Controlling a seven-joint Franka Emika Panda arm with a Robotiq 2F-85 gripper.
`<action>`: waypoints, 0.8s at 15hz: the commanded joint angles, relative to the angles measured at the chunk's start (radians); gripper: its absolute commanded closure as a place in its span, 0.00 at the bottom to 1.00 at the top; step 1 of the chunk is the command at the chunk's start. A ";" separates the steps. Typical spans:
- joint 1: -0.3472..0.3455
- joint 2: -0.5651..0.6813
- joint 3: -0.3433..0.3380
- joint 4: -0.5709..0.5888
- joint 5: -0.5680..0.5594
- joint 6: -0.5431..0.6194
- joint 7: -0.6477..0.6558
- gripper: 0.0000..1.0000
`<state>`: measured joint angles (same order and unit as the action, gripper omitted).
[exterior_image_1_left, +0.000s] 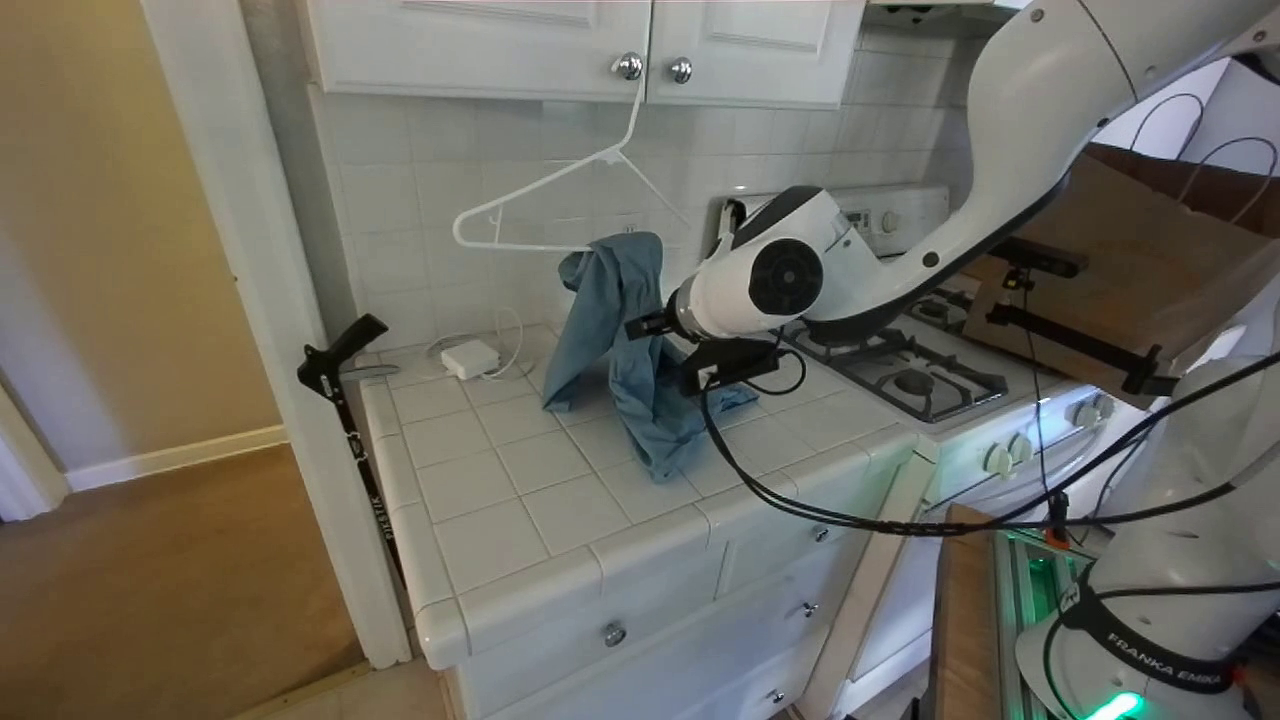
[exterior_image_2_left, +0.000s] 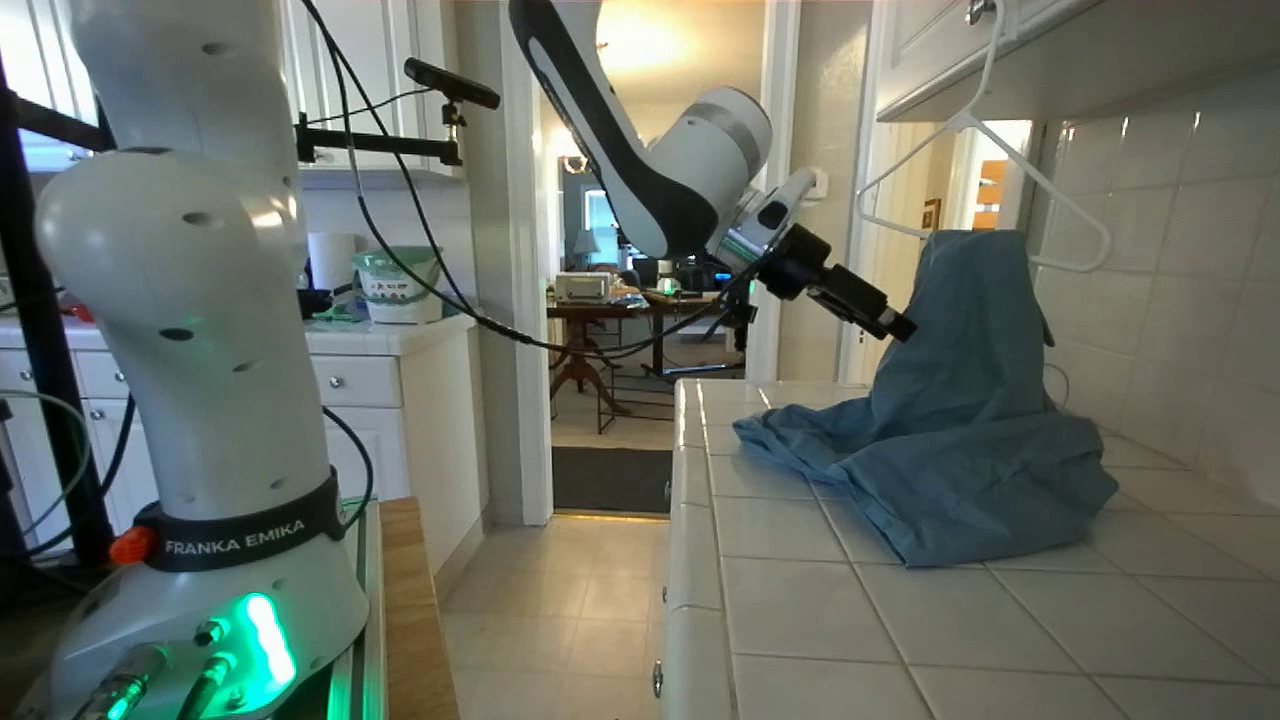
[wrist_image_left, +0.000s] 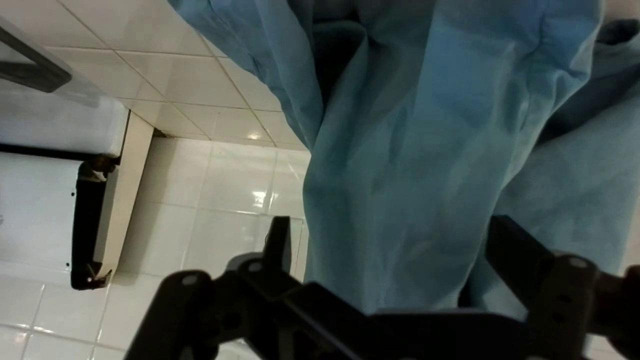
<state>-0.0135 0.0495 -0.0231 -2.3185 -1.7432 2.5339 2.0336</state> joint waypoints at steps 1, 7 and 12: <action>-0.011 0.069 0.001 0.041 -0.067 0.005 0.098 0.00; -0.025 0.140 0.006 0.091 -0.087 0.009 0.146 0.30; -0.034 0.179 0.007 0.147 -0.102 0.045 0.138 0.68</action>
<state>-0.0267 0.1903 -0.0246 -2.2209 -1.7959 2.5425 2.1400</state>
